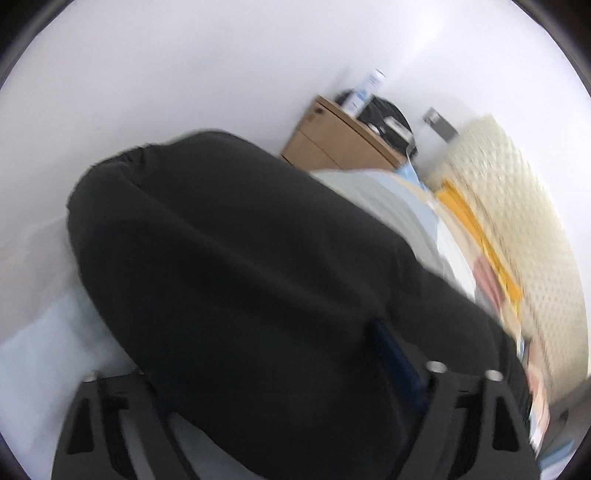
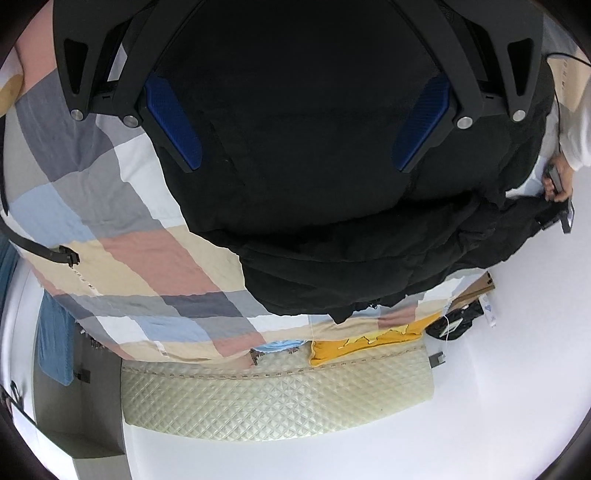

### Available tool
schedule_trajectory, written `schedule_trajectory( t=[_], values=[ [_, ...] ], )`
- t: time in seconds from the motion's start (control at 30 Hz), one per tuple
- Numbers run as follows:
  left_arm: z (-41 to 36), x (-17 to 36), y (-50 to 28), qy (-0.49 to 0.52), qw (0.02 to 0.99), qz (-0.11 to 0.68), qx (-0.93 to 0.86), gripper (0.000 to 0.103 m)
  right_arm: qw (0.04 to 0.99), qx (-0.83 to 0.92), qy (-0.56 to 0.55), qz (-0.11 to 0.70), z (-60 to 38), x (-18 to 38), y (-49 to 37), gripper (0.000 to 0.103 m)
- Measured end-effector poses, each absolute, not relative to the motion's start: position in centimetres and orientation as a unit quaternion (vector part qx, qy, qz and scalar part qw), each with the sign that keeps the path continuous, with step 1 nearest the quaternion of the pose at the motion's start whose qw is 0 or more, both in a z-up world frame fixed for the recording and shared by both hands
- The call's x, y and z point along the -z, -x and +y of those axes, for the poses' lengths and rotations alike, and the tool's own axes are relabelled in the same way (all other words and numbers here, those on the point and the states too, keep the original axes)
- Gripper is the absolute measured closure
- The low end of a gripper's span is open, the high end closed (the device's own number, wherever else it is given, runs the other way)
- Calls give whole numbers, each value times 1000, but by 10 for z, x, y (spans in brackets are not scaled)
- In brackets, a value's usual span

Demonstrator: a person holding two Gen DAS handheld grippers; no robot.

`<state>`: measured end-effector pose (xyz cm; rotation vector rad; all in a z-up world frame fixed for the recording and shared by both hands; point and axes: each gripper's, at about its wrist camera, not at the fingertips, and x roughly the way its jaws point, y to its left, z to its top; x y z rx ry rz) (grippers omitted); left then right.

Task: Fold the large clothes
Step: 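Grasp the other sleeve with the left gripper and lift it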

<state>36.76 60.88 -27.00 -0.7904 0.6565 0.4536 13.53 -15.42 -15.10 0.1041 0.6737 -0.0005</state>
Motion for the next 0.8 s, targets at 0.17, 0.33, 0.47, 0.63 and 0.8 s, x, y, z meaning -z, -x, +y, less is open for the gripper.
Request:
schedule_trajectory(
  t=[0.17, 0.33, 0.47, 0.63, 0.8],
  values=[
    [609, 251, -360, 357, 852, 299, -238, 86, 942, -5, -61, 329, -157, 149, -134, 0],
    [588, 198, -357, 278, 878, 299, -249, 95, 944, -7, -59, 324, -161, 144, -125, 0],
    [572, 148, -348, 255, 893, 283, -239, 96, 946, -20, -61, 318, -164, 137, -115, 0],
    [545, 87, -342, 237, 904, 270, -231, 96, 953, -33, -49, 298, -165, 124, -101, 0],
    [499, 18, -337, 209, 924, 246, -207, 96, 958, -47, -47, 277, -171, 112, -88, 0]
  ],
)
